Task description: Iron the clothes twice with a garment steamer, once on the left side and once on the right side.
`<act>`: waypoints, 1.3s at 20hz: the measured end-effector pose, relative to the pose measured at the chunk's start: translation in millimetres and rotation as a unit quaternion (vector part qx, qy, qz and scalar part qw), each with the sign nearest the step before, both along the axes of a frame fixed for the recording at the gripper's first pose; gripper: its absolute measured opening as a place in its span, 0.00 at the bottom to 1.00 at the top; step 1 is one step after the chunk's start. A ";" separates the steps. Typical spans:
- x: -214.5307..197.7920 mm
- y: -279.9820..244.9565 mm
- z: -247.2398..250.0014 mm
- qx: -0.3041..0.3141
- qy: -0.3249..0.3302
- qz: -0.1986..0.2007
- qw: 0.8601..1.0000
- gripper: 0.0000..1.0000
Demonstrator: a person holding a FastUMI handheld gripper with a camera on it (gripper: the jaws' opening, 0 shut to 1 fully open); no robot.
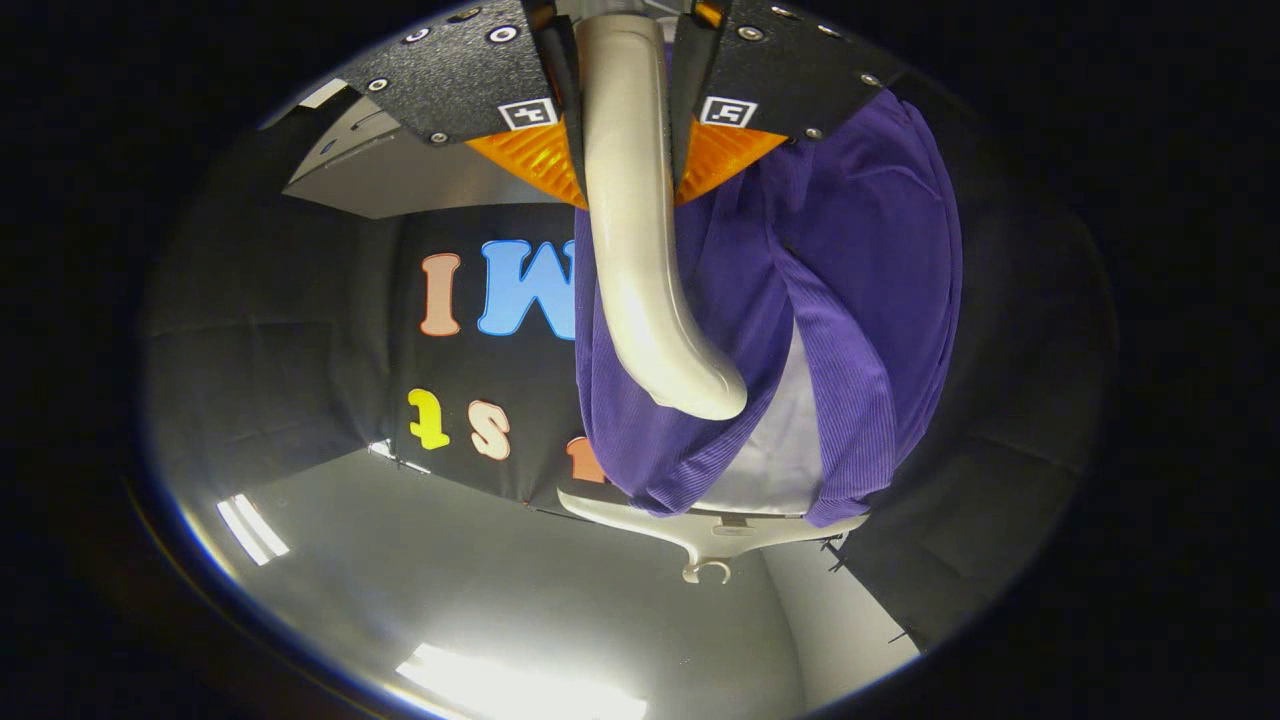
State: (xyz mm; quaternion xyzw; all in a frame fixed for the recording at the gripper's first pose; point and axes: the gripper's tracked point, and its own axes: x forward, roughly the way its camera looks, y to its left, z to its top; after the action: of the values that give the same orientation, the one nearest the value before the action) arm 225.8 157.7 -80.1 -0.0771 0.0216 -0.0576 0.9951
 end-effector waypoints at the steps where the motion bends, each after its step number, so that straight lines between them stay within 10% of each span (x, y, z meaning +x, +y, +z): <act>1: -2.9 0.9 -7.3 -0.002 0.007 0.003 1.000 0.37; 26: -59.6 -14.4 -165.1 -0.055 0.171 0.036 0.983 0.38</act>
State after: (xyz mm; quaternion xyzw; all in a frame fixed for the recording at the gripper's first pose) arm 166.2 143.3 -245.2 -0.1406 0.1851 -0.0093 0.9726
